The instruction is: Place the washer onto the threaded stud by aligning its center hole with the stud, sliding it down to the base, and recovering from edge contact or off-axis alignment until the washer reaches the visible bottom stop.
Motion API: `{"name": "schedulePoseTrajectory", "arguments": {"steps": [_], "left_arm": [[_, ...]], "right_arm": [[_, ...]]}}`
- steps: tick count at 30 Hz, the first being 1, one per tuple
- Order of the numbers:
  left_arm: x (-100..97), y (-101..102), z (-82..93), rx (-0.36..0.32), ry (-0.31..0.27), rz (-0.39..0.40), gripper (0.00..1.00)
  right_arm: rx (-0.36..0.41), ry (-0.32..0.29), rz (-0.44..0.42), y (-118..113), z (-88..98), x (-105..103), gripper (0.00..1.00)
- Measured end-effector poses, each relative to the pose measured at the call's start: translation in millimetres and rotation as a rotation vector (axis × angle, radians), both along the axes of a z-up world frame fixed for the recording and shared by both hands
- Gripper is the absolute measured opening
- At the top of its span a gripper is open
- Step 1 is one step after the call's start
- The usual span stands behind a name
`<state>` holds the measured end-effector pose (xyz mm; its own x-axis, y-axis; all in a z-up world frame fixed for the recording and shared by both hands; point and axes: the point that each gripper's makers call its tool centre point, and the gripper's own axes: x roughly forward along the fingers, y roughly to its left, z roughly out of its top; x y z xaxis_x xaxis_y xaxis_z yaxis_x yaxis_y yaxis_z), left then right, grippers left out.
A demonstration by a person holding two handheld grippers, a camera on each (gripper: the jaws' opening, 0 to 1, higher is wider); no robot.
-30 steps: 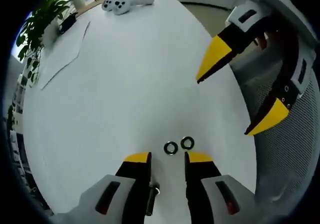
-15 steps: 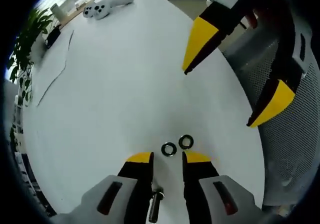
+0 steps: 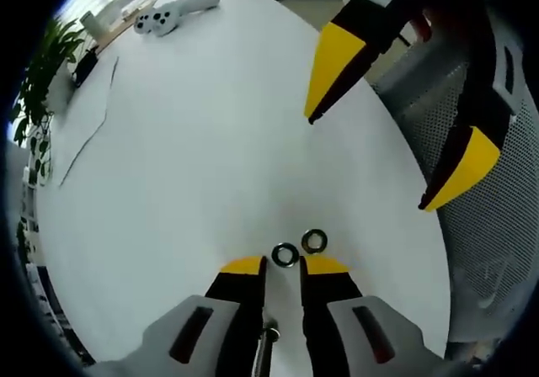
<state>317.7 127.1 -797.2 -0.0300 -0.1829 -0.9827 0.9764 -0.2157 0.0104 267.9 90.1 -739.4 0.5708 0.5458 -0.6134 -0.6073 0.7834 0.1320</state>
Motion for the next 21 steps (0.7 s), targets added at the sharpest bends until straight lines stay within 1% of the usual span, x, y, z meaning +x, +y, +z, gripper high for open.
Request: {"name": "schedulePoseTrajectory", "arguments": {"steps": [4,10,14,17,18,20,21], "left_arm": [[0.2,-0.1,0.0,-0.004,0.0,0.005,0.13],[-2.9,-0.8,-0.6,0.006,-0.012,-0.047,0.1],[-2.0,-0.9,-0.2,-0.002,-0.006,-0.029,0.09],[-2.9,-1.1,-1.0,0.004,-0.029,-0.04,0.01],[-2.6,-1.2,-1.2,0.006,-0.031,-0.039,0.0],[-0.8,-1.7,-1.4,0.011,-0.034,-0.033,0.0],[-0.4,-1.6,-1.2,0.011,-0.027,-0.012,0.0]], "right_arm": [[0.0,0.0,-0.002,-0.1,0.0,0.2,0.46],[-0.001,0.002,-0.002,-0.3,-0.8,0.1,0.45],[-0.003,0.003,-0.001,-0.2,-0.9,-0.2,0.45],[-0.005,0.003,-0.001,-0.3,-1.0,-0.1,0.45],[-0.004,0.004,-0.001,-0.3,-1.0,-0.2,0.45],[-0.003,0.003,-0.002,-0.5,-1.0,0.0,0.45],[-0.003,0.003,-0.005,-0.8,-0.8,0.2,0.45]]}}
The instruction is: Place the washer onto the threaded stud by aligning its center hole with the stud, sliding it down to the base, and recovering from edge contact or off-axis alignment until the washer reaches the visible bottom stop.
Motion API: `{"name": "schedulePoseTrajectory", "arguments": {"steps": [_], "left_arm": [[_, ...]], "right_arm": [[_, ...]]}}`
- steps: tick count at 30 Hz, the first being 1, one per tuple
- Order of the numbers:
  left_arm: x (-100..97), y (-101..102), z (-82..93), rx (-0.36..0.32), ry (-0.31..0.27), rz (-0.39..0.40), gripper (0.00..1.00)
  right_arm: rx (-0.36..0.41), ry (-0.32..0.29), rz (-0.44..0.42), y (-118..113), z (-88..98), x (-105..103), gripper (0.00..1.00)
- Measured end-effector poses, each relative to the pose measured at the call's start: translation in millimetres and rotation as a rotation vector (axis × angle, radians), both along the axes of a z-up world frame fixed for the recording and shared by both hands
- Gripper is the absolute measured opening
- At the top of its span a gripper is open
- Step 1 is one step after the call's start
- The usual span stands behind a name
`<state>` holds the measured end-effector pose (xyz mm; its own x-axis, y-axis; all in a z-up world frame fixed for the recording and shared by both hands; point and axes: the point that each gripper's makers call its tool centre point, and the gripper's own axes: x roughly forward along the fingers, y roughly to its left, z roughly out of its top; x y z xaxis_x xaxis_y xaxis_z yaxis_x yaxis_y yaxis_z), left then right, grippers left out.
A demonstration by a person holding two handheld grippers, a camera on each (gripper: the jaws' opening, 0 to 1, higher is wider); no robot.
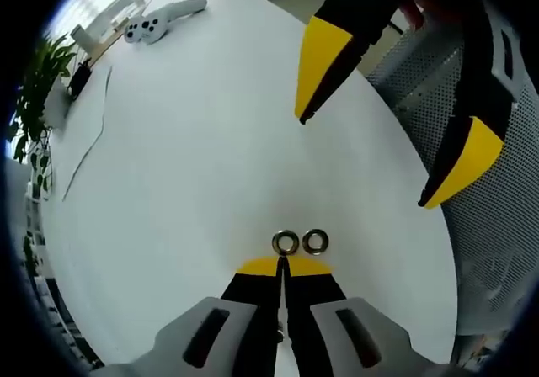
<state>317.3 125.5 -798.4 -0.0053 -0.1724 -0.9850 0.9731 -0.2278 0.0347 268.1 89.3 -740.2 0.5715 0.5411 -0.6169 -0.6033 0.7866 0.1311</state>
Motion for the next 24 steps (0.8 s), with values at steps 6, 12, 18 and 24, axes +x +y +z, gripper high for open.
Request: {"name": "schedulePoseTrajectory", "arguments": {"steps": [6,12,18,24], "left_arm": [[-3.5,3,0.9,-0.025,0.05,0.079,0.05],[0.3,4,2.0,-0.018,0.05,0.143,0.12],[3.4,-10,12.0,-0.086,0.077,0.258,0.14],[-1.5,-18,6.7,-0.083,0.085,0.29,0.19]], "right_arm": [[0.0,-0.001,-0.003,0,0.3,0,0.45],[-0.001,-0.001,-0.002,0,0.4,0,0.45],[-0.002,-0.001,-0.002,0,0.4,0,0.45],[-0.003,-0.001,-0.004,0,0.2,0,0.45]]}}
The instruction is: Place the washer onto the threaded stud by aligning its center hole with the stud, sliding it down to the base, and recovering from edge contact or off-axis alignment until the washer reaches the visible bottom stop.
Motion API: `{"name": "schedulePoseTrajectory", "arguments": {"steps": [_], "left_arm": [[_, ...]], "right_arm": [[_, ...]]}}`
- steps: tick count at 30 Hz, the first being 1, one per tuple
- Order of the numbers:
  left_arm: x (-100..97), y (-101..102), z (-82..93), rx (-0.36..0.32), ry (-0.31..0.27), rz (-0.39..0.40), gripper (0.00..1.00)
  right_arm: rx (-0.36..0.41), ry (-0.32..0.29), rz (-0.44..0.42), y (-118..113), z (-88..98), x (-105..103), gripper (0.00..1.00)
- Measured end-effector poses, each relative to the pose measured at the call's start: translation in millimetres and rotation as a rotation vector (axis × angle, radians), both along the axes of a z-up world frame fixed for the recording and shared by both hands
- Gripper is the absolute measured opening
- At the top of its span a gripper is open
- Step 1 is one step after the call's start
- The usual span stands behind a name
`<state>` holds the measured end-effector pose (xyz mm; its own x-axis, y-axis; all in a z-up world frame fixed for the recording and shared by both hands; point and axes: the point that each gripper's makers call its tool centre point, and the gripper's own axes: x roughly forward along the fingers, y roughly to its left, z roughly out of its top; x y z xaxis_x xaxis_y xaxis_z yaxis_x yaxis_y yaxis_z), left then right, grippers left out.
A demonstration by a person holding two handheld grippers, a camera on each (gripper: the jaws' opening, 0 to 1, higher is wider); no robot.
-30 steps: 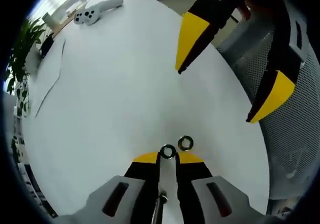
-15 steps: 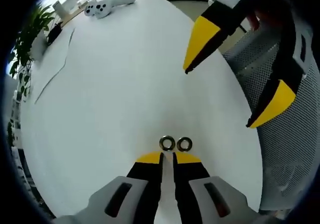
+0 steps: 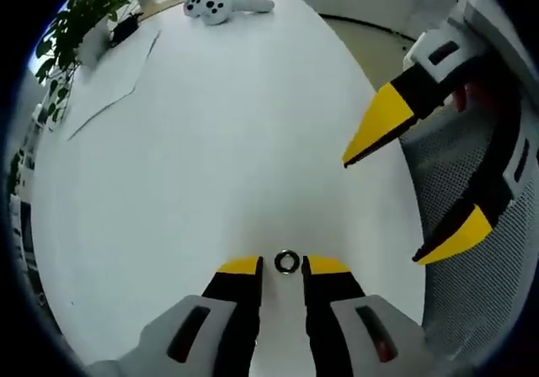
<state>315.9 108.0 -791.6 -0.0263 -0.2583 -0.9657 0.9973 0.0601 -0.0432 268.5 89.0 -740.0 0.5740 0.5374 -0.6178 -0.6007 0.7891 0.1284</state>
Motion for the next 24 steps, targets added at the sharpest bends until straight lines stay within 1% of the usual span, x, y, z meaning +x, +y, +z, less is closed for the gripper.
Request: {"name": "schedulePoseTrajectory", "arguments": {"steps": [5,8,11,17,19,24], "left_arm": [[2.6,2,-4.6,0.021,-0.017,0.013,0.19],[5.3,2,-4.0,0.021,-0.035,0.016,0.16],[7.0,3,-4.8,0.029,-0.056,-0.016,0.15],[14.8,12,-4.7,0.044,-0.055,0.012,0.17],[17.7,15,-4.6,0.054,-0.063,0.017,0.17],[17.0,16,-4.6,0.05,-0.054,0.037,0.16]], "right_arm": [[0.0,0.0,-0.001,0,0.0,0,0.45],[0.0,0.0,-0.001,0,0.2,0,0.45],[0.0,0.0,0.0,0,-0.3,0,0.45],[-0.001,0.0,-0.001,0,-0.1,0,0.45],[-0.001,0.0,0.0,0,-0.3,0,0.45],[-0.001,-0.001,-0.001,0,0.1,0,0.45]]}}
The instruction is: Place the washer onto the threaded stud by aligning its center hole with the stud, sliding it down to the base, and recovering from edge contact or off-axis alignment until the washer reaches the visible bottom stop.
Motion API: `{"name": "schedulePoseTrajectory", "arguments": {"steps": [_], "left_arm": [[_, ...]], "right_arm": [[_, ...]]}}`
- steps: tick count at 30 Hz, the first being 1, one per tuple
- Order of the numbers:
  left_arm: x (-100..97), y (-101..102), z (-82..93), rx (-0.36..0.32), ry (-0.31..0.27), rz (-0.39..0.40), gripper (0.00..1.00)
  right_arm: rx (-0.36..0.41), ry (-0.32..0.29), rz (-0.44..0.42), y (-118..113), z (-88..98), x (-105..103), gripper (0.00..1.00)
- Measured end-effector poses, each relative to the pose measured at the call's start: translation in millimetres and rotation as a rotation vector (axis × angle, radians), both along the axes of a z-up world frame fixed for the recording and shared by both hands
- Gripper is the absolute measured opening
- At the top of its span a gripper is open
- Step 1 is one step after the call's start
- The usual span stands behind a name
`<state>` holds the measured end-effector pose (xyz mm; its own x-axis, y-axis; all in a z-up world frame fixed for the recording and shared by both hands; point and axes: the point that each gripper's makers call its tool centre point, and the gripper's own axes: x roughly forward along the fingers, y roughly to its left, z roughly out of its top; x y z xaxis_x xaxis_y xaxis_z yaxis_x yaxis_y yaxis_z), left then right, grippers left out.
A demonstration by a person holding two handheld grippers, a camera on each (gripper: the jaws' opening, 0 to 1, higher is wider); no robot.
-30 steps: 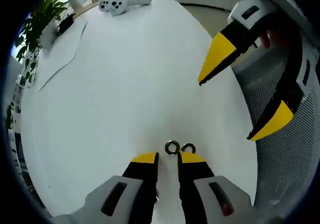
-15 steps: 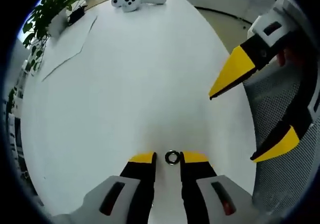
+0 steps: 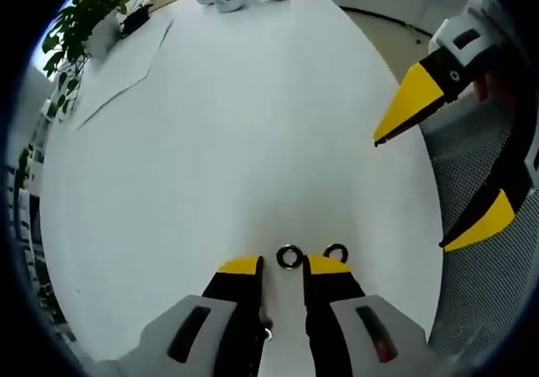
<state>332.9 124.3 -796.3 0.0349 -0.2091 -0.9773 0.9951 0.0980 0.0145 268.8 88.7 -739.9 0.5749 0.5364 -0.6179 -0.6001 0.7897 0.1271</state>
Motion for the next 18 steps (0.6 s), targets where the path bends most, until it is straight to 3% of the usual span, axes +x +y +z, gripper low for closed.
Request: {"name": "schedulePoseTrajectory", "arguments": {"steps": [8,18], "left_arm": [[-2.0,-2.4,-0.3,-0.017,0.008,0.016,0.18],[-5.8,-3.6,-0.8,0.029,0.002,-0.016,0.11]], "right_arm": [[0.001,0.0,0.0,0.1,0.2,-0.1,0.45],[-0.002,0.002,0.004,0.5,-0.5,-0.6,0.45]]}}
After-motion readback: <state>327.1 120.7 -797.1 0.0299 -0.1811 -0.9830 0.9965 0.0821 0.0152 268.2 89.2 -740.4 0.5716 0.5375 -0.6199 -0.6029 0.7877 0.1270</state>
